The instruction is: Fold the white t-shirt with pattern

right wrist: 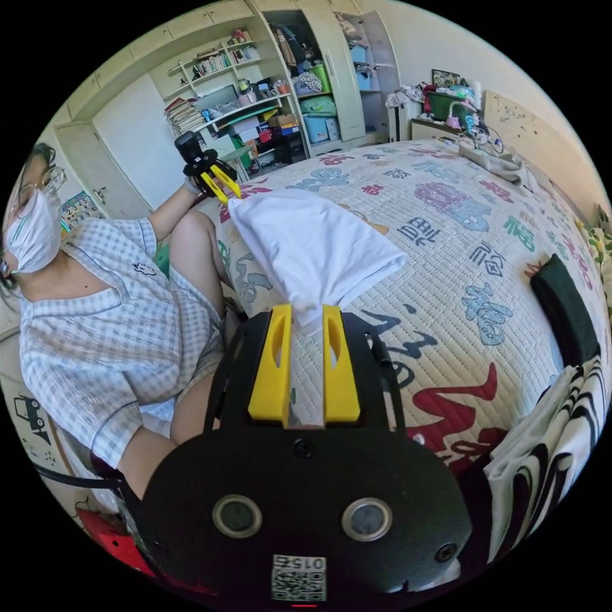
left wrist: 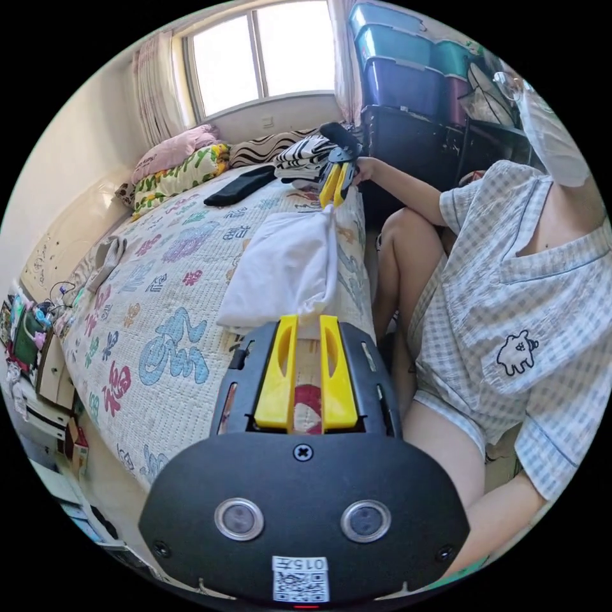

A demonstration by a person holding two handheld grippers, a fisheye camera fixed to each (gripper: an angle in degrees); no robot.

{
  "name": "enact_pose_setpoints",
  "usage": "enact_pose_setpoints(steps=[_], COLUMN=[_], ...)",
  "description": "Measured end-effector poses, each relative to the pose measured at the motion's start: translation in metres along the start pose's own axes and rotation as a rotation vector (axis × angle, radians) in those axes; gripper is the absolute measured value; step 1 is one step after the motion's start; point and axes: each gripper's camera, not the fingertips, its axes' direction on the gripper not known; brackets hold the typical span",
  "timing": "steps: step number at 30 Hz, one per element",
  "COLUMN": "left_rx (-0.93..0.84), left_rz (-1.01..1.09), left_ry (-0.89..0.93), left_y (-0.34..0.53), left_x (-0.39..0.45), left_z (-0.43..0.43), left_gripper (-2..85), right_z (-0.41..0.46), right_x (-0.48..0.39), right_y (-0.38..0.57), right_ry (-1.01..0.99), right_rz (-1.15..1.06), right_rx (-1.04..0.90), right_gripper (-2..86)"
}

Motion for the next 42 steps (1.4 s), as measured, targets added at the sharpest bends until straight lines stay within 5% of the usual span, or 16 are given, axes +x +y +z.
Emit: enact_pose_setpoints(steps=[3,9,20,33,37,39,42], left_rx=[0.111,-0.065,-0.165,-0.200,-0.055,-0.007,0.070], left_rz=[0.023,0.109,0.180,0.058,-0.270,-0.471,-0.702], left_ry=[-0.066,-0.067,-0.045,0.055,0.053,0.191,0.356], left_y=[-0.011,-0.041,-0.054,-0.082,-0.089,-0.080,-0.056], left_x=[0.020,0.041,0.049,-0.009,-0.075,-0.117,-0.170], left_z=[-0.011,0.049,0.050,-0.027,-0.075,-0.078,-0.070], left_gripper=[7.2,6.5,0.4,1.6,3.1,5.0,9.9], right_z=[0.013,0.094,0.097,-0.024,-0.068,-0.077,-0.078], right_x=[-0.045,-0.100,-0.128,-0.112,-0.080,-0.046,0.014], right_y=[-0.017,-0.042,-0.032,-0.019,-0.049,-0.055,-0.047], right_ry=[0.065,0.278,0.247,0.141,0.206,0.147,-0.191], right_rz=[-0.132,-0.269,-0.261,-0.114,0.107,0.267,0.445], right_rx=[0.010,-0.302,-0.399,-0.218,-0.059,-0.053,-0.056], right_gripper=[8.4,3.6,-0.7,1.0,5.7,8.6,12.3])
